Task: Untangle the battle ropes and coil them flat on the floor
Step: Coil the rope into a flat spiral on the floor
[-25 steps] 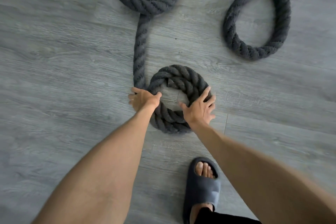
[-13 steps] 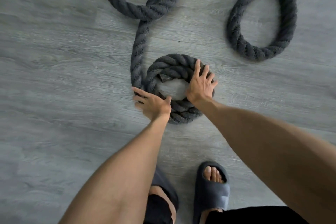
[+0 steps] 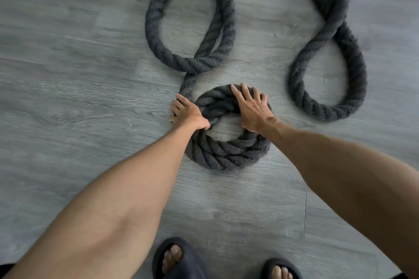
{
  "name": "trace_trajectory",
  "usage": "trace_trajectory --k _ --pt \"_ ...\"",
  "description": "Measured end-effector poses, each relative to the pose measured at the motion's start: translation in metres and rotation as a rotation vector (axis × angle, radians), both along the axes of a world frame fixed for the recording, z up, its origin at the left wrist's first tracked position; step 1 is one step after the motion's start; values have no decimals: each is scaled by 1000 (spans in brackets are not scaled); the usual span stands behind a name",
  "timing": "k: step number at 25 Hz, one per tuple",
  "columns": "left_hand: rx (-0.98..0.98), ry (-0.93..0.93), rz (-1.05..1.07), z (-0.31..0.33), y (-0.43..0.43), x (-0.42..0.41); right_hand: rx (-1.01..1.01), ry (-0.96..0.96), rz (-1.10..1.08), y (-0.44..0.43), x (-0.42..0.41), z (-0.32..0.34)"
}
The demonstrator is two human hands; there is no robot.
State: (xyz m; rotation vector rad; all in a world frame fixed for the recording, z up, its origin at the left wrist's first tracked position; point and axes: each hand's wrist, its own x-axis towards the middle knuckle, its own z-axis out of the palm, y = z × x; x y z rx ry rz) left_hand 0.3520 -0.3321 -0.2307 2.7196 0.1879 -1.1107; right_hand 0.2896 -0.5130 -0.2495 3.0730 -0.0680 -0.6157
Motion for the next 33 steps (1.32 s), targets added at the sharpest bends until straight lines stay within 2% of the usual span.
trace_trajectory --k 4,7,11,13,15,18,20,23,26,27,29,31,32,33 --pt "7 69 14 -2 5 23 40 22 89 -1 26 6" --pt "-109 -74 5 0 -3 32 46 38 147 0 37 7" --pt "40 -223 -70 3 -25 31 149 -45 66 7 32 17" --pt "62 -271 -65 1 -25 26 238 -193 -118 19 16 22" --pt "68 -305 -57 3 -23 24 332 -285 -438 34 -4 25" --pt "80 -280 -20 5 -27 12 614 -132 -939 42 -10 33" --pt "111 -258 3 3 -33 -10 757 -83 -1092 33 0 37" --pt "112 -251 12 5 -47 -50 685 0 -1081 29 12 38" --pt "-8 -188 30 9 -54 -72 541 152 -1050 34 15 33" --pt "-63 -213 49 11 -51 -74 496 198 -1071 36 15 33" --pt "-118 -406 32 17 -35 -61 480 205 -1118 42 12 35" --pt "-71 -703 -179 19 -16 -26 429 162 -1077 56 1 29" --pt "-15 -765 -324 16 -7 -2 367 137 -1027 65 -6 26" --pt "59 -725 -460 14 2 22 314 117 -975 73 -12 20"
